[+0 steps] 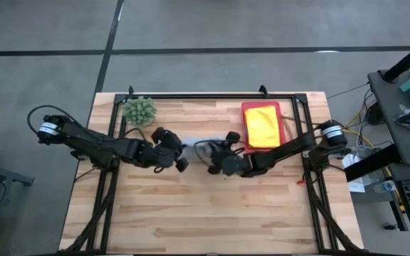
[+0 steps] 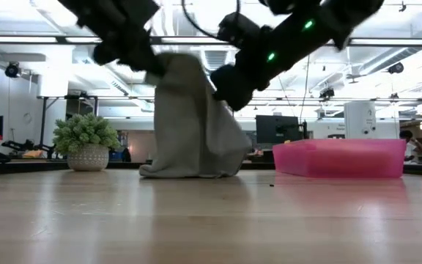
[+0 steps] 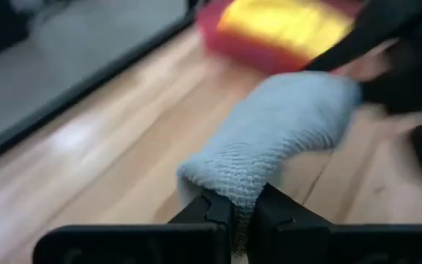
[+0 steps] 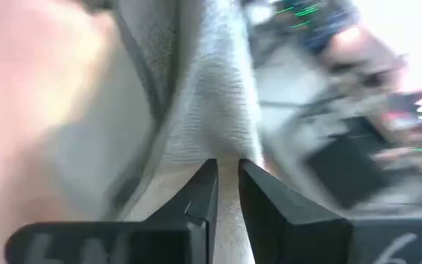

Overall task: Fold microfiber towels
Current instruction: Fold the gray microfiber cloth

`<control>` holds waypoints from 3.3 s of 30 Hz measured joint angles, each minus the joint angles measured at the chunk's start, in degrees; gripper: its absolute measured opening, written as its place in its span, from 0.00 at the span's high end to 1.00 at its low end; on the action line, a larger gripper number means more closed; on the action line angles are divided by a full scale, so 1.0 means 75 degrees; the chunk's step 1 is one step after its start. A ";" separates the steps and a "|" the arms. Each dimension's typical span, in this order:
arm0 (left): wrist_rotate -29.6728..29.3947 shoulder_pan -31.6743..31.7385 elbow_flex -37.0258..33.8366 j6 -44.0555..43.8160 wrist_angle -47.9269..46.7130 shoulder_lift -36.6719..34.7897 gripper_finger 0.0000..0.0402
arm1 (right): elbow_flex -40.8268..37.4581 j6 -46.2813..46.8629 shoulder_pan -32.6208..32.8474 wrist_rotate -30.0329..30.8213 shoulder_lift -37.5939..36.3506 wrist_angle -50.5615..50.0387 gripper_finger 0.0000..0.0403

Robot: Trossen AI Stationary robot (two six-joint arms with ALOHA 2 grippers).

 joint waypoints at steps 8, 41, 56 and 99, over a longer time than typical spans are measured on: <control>0.0946 0.0028 -0.0216 -0.1834 -0.2035 0.0514 1.00 | -0.0063 0.2034 -0.0840 -0.4790 -0.0890 -0.2113 0.89; 0.1763 0.0556 -0.0175 -0.1639 -0.2004 0.1586 1.00 | -0.0064 0.1948 0.0462 -0.0145 0.1610 0.0150 0.56; 0.2379 0.0536 0.0469 -0.0288 -0.2530 0.0919 1.00 | 0.0220 0.1218 0.0292 -0.0985 0.0082 -0.1829 0.98; 0.2905 0.0411 0.2198 0.5115 -0.4392 -0.1299 1.00 | 0.1757 -0.1578 -0.1005 -0.4871 -0.3276 -0.5018 0.98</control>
